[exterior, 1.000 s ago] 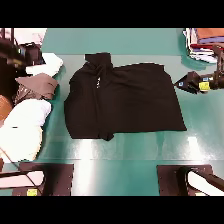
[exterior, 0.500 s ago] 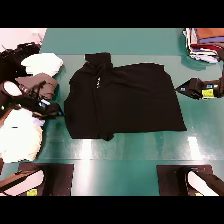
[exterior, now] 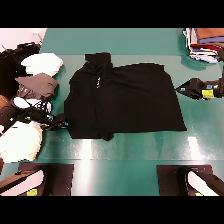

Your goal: Fold the shirts.

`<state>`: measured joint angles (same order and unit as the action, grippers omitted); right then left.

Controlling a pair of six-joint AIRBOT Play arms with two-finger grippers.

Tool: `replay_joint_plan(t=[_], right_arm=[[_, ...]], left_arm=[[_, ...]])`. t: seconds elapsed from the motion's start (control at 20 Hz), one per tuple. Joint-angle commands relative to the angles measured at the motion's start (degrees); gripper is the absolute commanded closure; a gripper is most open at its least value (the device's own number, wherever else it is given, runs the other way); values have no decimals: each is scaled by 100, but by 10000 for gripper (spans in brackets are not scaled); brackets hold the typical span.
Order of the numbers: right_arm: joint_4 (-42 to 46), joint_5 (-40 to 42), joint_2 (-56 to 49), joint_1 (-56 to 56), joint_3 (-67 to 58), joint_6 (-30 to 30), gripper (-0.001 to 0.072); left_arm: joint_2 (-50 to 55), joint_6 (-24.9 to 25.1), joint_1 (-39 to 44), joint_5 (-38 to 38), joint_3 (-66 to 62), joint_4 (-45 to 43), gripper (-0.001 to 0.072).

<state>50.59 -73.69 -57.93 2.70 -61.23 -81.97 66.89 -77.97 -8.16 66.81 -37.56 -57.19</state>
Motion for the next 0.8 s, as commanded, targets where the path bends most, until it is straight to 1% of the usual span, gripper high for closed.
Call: replay_joint_plan(t=[0.0, 0.05, 0.1, 0.15, 0.25, 0.35, 0.45, 0.5, 0.55, 0.6, 0.65, 0.75], right_arm=[[57, 11, 4, 2, 4, -4, 386], [92, -20, 4, 4, 4, -4, 386], [232, -76, 7, 2, 4, -4, 386], [422, -184, 4, 4, 9, -4, 386], [835, -417, 9, 28, 127, -114, 386], [970, -634, 11, 208, 369, -111, 386], [994, -824, 11, 645, 743, -103, 386], [1200, -973, 11, 957, 990, -103, 369], [1521, -1102, 9, 1259, 1263, -103, 208], [1742, -1182, 9, 1539, 1523, -103, 116], [1818, -1187, 9, 1818, 1777, -103, 118], [1731, -883, 9, 2234, 2249, -103, 200]], left_arm=[[-7, 44, -4, -304, 35, 179, 350], [-7, 42, -4, -374, -52, 179, 351], [-7, 39, -4, -382, -184, 177, 522], [-7, 55, -4, -374, -326, 170, 661], [-7, 52, -4, -229, -592, 168, 681], [-7, 59, -4, -127, -743, 140, 682], [-7, 103, -4, -66, -903, 142, 682], [-7, 111, -4, -17, -1016, 138, 682], [-7, 127, -4, 9, -1141, 144, 682], [-7, 151, -4, 31, -1250, 151, 682], [-7, 149, -4, 26, -1346, 153, 682], [-7, 149, -4, -46, -1449, 168, 682]])
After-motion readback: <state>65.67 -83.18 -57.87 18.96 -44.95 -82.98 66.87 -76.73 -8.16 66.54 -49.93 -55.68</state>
